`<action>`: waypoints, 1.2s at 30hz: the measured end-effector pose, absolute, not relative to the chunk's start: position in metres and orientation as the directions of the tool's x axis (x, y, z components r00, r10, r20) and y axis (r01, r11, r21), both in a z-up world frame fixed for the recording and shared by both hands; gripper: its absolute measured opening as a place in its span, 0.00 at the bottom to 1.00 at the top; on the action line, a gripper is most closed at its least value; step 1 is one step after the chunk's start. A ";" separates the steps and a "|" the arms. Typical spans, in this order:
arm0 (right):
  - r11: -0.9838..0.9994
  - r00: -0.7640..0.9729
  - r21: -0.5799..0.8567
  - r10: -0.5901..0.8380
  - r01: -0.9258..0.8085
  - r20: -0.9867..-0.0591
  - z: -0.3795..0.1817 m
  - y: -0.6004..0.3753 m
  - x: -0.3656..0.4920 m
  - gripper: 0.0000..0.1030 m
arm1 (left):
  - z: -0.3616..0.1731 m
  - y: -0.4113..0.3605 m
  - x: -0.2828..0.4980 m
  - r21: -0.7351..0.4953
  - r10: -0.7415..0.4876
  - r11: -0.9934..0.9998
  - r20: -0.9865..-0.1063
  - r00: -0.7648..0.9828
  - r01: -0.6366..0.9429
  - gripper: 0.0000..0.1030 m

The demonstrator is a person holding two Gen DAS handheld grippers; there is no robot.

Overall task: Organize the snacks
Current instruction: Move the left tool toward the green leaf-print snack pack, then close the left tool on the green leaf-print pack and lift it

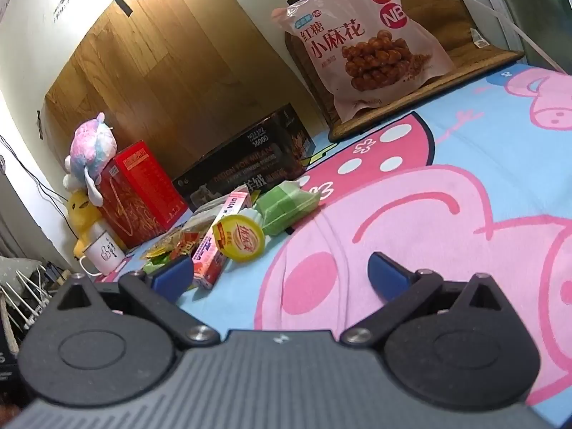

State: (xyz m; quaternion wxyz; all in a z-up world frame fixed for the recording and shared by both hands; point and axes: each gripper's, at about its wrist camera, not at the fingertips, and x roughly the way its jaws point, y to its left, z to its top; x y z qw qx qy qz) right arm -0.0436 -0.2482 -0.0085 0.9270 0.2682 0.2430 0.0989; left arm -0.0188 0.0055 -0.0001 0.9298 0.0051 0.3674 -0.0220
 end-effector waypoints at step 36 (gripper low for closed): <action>0.805 0.629 0.156 0.552 -0.572 -0.546 0.024 -0.120 0.013 0.25 | 0.038 0.079 0.026 -0.380 -0.424 0.897 -0.587 0.690 0.227 0.24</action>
